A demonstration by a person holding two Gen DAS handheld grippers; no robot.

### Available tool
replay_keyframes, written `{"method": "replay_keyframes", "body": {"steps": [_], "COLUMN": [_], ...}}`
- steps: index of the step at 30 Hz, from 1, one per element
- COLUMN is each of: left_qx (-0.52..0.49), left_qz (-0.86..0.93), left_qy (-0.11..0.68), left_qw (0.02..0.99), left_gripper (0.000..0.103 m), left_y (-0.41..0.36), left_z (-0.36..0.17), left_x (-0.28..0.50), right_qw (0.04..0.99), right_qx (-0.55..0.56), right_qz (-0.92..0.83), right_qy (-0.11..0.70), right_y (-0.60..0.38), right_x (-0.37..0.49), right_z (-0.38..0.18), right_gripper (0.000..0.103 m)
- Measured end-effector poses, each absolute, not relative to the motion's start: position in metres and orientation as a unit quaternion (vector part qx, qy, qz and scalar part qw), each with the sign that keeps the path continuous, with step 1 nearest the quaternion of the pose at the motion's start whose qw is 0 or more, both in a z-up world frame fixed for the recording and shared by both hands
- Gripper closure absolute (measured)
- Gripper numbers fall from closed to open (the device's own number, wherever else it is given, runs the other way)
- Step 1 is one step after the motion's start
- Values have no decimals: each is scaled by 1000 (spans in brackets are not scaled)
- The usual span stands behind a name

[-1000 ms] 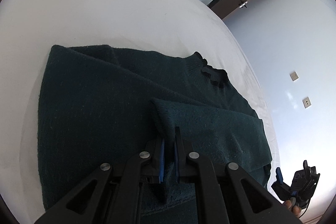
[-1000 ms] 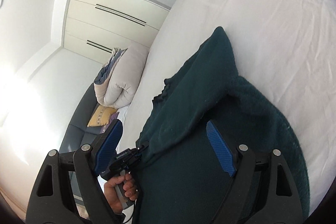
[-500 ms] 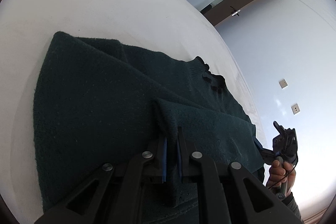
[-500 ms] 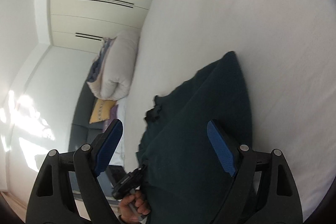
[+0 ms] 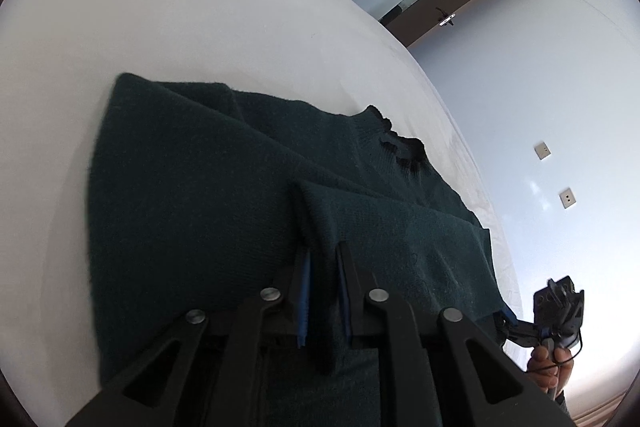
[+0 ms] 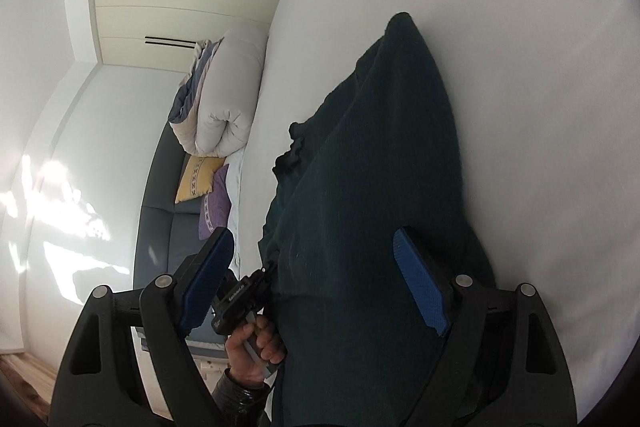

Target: Fold small clothes

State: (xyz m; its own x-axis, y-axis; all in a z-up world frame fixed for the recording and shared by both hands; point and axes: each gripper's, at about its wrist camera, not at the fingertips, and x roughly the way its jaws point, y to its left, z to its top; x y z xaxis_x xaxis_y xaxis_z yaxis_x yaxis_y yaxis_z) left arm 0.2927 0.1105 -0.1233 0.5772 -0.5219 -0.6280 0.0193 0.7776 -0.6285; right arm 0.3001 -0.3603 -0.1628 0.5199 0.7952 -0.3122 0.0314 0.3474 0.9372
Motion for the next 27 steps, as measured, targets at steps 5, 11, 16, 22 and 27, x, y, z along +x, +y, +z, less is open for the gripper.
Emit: {"method": "replay_keyframes", "body": {"steps": [5,11,16,22,27], "left_qx": [-281,-262,-202,-229,-265], "left_qz": [-111,-99,-84,-117,-149], "left_qy": [387,452,495,518,528], "left_qw": [871,847,841,816,793], "left_gripper": [11,10,10,12,13], "left_y": [140,138,112,122,125], "left_z": [-92,-100,-106,-111,-113], "left_x": [216,163,129,69,30], "right_qw": [697,722,726,744,725], "right_qx": [517,460,464,408,433], "right_qz": [313,317,310,339,332], "right_qy": [385,408,402,406,421], "right_y": [-344,-285,-264,-234,-236], "right_x": [195,95,66,19,-17], "right_z": [-152,-171,-159,-130,-149], "right_gripper": [21,21,21,21,21]}}
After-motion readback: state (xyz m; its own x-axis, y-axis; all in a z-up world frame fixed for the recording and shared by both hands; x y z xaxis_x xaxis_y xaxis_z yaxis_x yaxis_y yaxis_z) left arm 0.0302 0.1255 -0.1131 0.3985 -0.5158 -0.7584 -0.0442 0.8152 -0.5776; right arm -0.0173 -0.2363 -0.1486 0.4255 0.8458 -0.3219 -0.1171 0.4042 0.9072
